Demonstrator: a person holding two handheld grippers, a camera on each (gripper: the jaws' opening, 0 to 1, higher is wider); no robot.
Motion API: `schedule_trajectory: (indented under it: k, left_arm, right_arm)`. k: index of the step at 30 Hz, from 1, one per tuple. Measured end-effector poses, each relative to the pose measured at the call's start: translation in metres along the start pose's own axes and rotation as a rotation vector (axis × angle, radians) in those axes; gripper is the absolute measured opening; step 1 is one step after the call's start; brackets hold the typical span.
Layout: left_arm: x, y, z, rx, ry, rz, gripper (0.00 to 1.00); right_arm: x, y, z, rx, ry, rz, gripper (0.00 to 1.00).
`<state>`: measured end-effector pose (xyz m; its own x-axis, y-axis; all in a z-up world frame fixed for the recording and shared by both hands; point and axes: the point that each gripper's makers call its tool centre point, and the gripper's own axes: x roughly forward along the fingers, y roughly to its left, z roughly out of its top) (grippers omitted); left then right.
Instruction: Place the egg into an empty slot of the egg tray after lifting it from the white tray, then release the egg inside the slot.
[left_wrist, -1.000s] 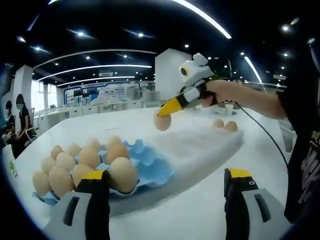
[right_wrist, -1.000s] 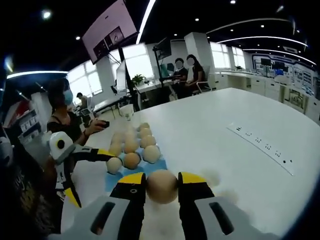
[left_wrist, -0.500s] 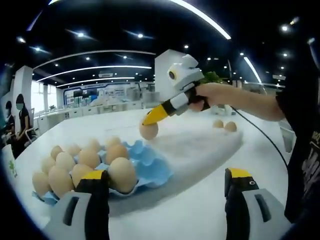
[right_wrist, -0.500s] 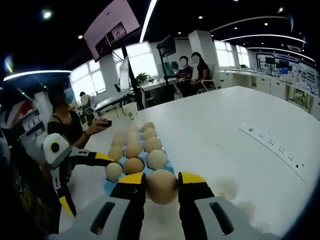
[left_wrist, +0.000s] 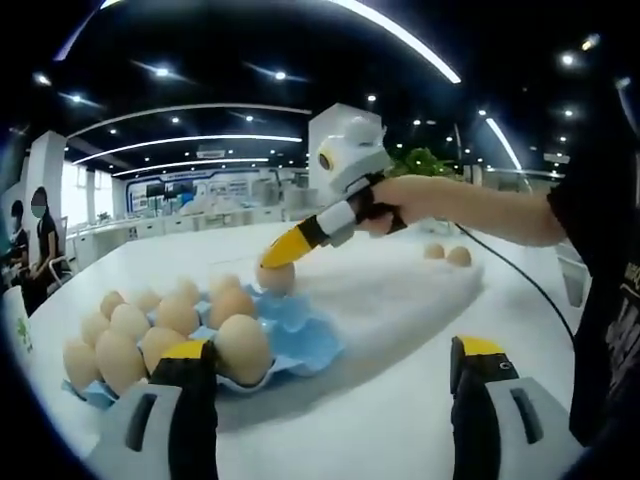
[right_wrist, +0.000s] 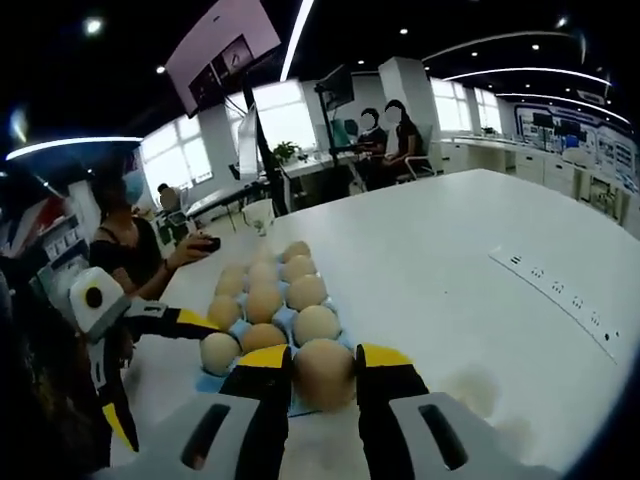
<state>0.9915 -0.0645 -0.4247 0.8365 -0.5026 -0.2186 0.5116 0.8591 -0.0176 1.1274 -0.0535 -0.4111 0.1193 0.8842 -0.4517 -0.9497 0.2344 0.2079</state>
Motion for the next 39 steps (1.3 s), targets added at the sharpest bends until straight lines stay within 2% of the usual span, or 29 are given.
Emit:
schedule_trajectory:
  k: [12,18,24,39]
  left_arm:
    - [-0.002,0.001,-0.003,0.007,0.008,-0.006,0.99]
    - [0.000,0.001,-0.004,0.012,0.012,-0.004,0.99]
    - [0.001,0.003,-0.004,0.011,0.015,0.001,0.97]
    - [0.001,0.002,-0.004,0.015,0.008,0.003,0.97]
  right_arm:
    - [0.016,0.004,-0.019,-0.069,0.048,-0.045,0.26]
    - [0.014,0.011,-0.018,-0.139,0.039,-0.050,0.27]
    - [0.012,0.012,-0.020,-0.131,0.028,-0.041,0.27]
    - [0.014,0.016,-0.020,-0.178,0.006,-0.036,0.27]
